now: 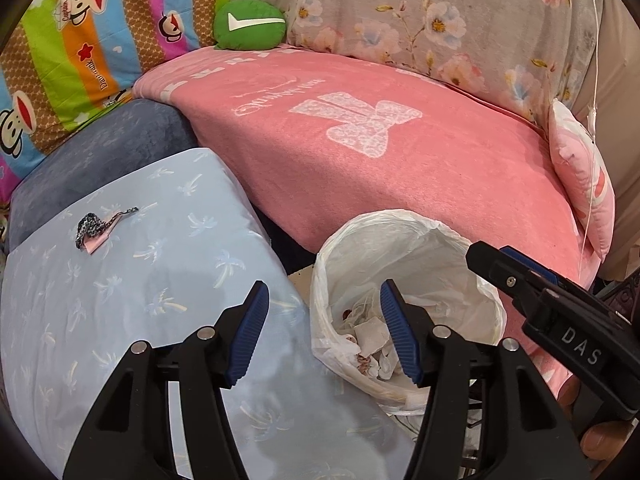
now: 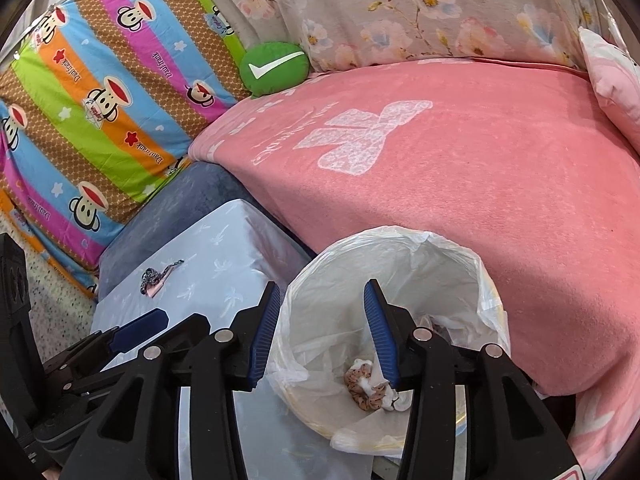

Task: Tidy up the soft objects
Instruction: 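Move both open grippers back over the black-and-pink hair tie on the cloth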

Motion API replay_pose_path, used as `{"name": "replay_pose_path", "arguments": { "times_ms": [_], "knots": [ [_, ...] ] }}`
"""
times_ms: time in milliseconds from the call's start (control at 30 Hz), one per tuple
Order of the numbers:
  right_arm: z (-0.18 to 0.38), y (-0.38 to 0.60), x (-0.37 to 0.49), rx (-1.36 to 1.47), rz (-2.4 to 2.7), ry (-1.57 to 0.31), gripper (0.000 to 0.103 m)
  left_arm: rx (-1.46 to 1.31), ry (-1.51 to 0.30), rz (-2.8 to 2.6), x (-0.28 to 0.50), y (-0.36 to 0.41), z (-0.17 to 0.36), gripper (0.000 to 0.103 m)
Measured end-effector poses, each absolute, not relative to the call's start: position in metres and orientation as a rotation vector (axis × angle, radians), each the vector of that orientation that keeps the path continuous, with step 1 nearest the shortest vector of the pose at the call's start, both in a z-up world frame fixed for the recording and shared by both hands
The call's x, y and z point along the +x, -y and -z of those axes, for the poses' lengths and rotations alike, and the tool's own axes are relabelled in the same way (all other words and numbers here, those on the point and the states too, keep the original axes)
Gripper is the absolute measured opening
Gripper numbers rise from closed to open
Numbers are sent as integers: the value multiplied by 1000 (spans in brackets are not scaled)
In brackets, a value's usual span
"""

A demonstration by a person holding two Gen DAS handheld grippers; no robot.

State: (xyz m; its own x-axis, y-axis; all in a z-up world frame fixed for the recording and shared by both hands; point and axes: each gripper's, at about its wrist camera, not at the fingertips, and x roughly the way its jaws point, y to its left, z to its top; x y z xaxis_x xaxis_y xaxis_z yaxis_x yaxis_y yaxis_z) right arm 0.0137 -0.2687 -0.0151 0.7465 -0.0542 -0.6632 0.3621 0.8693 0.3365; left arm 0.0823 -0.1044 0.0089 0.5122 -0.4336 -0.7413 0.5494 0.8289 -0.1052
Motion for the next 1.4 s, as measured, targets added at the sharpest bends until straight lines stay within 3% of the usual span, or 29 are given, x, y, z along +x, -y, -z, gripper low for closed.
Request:
{"name": "replay_pose_path", "arguments": {
  "times_ms": [1300, 1400],
  "knots": [
    [32, 98, 128, 283, -10, -825, 44, -78, -912, 311, 152, -64, 20, 56],
    [38, 81, 147, 270, -37, -839, 44, -97, -918, 268, 165, -85, 25, 63]
  ]
}}
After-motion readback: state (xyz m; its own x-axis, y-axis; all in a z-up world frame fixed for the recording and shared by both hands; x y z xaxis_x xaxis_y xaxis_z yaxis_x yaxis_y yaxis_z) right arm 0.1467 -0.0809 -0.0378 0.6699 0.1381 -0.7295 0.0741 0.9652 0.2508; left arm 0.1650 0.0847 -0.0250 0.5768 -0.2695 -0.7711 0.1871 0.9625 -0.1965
